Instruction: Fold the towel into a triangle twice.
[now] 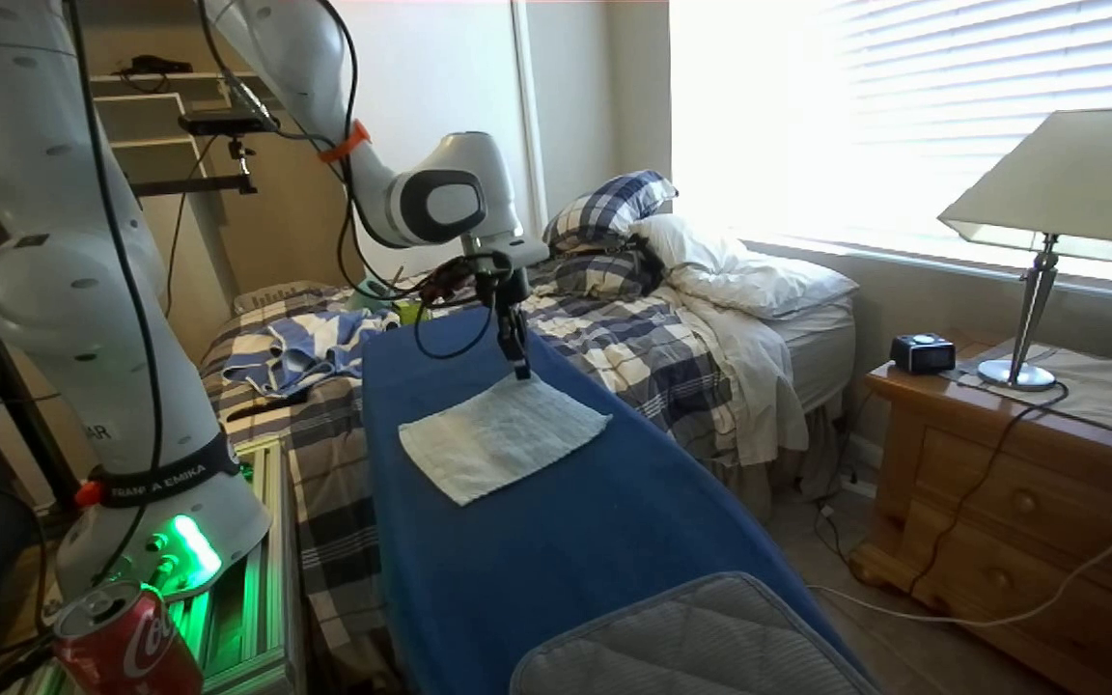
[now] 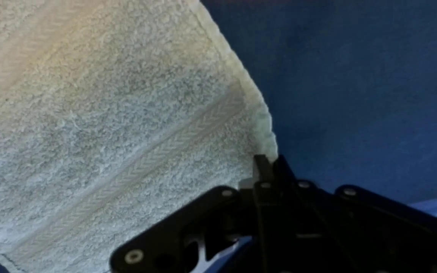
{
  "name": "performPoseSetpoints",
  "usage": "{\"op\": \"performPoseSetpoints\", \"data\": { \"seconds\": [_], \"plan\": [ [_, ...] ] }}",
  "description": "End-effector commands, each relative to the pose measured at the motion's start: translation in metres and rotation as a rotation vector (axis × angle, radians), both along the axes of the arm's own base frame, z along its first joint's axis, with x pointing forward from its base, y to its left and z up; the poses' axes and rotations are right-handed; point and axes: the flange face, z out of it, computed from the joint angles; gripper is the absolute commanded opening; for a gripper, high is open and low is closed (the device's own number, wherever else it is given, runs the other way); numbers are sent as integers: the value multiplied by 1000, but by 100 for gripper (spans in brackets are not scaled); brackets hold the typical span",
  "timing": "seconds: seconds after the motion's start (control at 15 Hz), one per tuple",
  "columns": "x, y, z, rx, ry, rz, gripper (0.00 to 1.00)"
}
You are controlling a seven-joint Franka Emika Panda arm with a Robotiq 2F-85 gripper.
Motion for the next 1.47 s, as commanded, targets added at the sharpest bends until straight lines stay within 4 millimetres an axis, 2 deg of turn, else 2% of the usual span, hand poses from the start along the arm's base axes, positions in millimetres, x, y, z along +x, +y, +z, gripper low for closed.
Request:
{"op": "performPoseSetpoints", "data": {
  "seconds": [0.0,0.4,0.87,0.93,1.0,1.4],
  "plan": [
    [-17,-10,20,-16,11,-39,3],
    [-46,-27,34,-38,74,-70,3],
    [-73,-73,39,-44,78,-130,3],
    [-75,-78,40,-42,76,-133,3],
    [-66,-86,43,-43,78,-135,3],
    [-71,-109,50,-50,93,-150,3]
  ]
}}
